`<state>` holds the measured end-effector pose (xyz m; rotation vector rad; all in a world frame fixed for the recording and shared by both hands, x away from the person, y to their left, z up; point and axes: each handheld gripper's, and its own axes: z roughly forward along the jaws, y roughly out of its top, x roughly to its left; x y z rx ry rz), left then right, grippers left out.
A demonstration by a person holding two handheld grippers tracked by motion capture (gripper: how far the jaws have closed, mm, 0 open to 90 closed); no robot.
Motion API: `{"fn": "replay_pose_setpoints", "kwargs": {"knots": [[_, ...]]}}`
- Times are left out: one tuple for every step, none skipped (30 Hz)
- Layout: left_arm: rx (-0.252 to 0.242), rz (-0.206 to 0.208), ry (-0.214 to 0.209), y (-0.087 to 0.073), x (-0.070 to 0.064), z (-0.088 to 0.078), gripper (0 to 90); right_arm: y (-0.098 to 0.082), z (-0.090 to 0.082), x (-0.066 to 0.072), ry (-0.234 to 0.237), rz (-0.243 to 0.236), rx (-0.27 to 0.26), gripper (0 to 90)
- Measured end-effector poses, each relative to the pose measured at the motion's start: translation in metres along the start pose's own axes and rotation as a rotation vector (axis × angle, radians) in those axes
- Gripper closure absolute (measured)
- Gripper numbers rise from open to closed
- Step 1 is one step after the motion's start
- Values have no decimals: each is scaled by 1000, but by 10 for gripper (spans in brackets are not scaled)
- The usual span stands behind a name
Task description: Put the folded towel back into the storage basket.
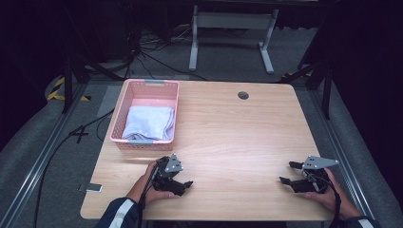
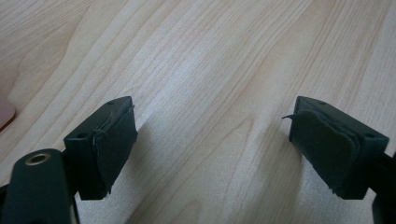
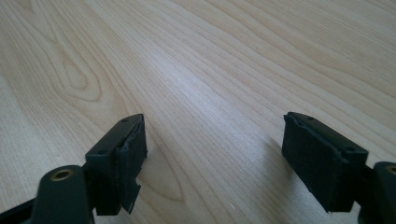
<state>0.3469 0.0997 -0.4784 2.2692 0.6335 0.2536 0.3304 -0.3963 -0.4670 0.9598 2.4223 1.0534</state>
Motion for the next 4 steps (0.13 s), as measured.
{"fn": "replay_pose_setpoints", "kwargs": {"knots": [[0,0,0,0,0,0,150,0,0,0,0,-1,1,209],[0,0,-1,0,0,0,150,0,0,0,0,-1,1,209],[1,3,-1,0,0,0,149,0,0,0,1,-1,1,208],[2,4,-1,0,0,0,148,0,0,0,0,-1,1,209]]}}
